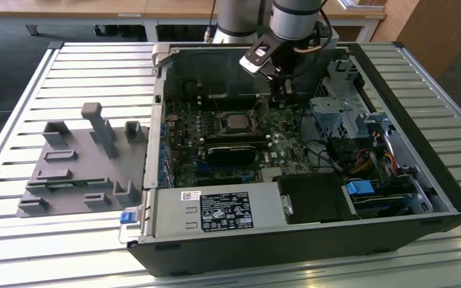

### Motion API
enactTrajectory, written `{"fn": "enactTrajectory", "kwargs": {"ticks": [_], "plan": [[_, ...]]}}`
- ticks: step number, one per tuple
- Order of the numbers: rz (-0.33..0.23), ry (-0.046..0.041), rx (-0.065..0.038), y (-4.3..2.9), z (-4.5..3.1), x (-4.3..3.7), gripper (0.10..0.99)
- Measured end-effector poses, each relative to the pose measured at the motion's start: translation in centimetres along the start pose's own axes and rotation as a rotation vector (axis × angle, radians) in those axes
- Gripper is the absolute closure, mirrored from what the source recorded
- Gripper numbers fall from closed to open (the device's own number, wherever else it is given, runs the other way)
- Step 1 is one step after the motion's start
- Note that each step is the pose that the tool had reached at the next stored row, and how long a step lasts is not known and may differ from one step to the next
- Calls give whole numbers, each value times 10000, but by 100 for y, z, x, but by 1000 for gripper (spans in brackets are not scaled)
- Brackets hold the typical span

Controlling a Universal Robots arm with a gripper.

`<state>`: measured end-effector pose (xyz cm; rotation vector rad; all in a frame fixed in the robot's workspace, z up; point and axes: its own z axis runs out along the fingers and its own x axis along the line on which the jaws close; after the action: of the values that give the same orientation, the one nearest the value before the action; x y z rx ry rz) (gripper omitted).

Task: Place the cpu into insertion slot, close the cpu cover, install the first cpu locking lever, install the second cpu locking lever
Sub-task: 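Close the cpu cover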

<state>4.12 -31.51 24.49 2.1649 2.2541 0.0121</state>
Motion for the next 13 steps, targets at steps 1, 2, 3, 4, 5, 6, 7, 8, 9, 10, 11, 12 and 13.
{"fn": "enactTrajectory", "kwargs": {"ticks": [1, 2, 3, 4, 5, 6, 7, 8, 9, 10, 11, 12, 13], "plan": [[-1, 0, 0, -29, -1, 1, 980], [1, 0, 0, -49, -1, 2, 980], [0, 0, 0, -50, -1, 2, 980], [0, 0, 0, -51, -1, 2, 980], [0, 0, 0, -53, -1, 2, 980], [1, 0, 0, -55, -1, 2, 980], [-1, 0, 0, -95, -2, 4, 980], [0, 0, 0, -120, -2, 5, 980], [1, 0, 0, -121, -2, 5, 980], [0, 0, 0, -122, -2, 5, 980], [1, 0, 0, -124, -2, 5, 980], [0, 0, 0, -127, -2, 5, 980], [-1, 0, 0, -129, -2, 5, 980]]}}
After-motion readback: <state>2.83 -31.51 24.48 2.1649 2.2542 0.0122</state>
